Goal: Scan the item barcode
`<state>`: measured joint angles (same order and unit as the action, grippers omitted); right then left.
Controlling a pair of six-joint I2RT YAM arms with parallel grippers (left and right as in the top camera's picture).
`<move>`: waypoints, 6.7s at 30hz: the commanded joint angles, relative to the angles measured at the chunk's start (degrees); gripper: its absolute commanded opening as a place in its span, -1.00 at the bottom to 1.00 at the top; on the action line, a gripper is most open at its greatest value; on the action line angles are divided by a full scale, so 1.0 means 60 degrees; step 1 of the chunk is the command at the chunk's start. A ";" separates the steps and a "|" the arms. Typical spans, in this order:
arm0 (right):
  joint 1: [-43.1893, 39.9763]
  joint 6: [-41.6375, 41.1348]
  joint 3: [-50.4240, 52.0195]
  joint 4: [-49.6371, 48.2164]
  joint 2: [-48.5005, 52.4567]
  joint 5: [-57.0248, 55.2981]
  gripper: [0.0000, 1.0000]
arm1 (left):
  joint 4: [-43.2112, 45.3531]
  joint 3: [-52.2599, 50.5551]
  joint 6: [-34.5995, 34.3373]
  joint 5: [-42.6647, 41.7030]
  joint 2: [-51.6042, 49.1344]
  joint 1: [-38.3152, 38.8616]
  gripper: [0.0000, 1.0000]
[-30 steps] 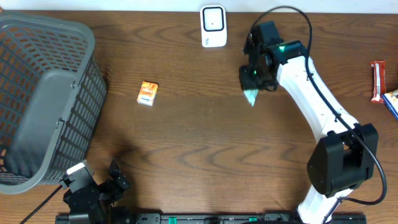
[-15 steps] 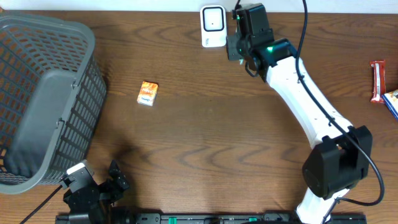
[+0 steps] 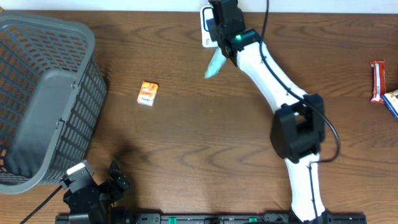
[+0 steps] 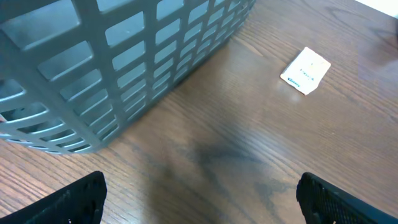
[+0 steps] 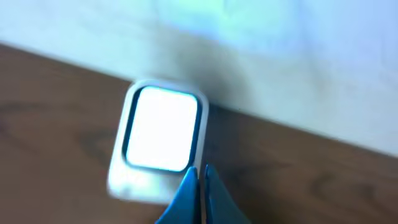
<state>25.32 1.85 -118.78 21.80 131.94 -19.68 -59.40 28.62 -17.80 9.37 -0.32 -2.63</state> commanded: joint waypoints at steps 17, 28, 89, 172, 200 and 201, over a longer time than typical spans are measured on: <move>-0.0171 -0.6284 -0.2069 0.6298 0.0688 0.2233 0.33 | 0.0007 0.0015 -0.0015 0.0055 0.0007 -0.0033 0.96; -0.0627 -0.8932 -0.1064 0.6528 0.0688 0.1927 0.20 | 0.0007 0.0015 -0.0015 0.0055 0.0007 -0.0033 0.96; -0.0182 -0.3978 0.3745 0.0539 -0.0882 0.1869 -0.98 | 0.0007 0.0015 -0.0015 0.0055 0.0007 -0.0033 0.96; 0.1359 -0.3781 0.5464 0.4889 -0.3169 0.0535 0.51 | 0.0007 0.0015 -0.0015 0.0055 0.0007 -0.0033 0.96; -0.2444 -0.7996 0.9027 0.0725 -0.3162 0.7351 0.97 | 0.0007 0.0015 -0.0015 0.0055 0.0007 -0.0033 0.96; -0.2444 -0.8466 0.9286 0.0350 -0.3162 0.7093 0.99 | 0.0007 0.0015 -0.0015 0.0055 0.0007 -0.0033 0.96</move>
<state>10.11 -38.09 -68.36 25.91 111.48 25.69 -59.40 28.62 -17.82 9.39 -0.30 -2.63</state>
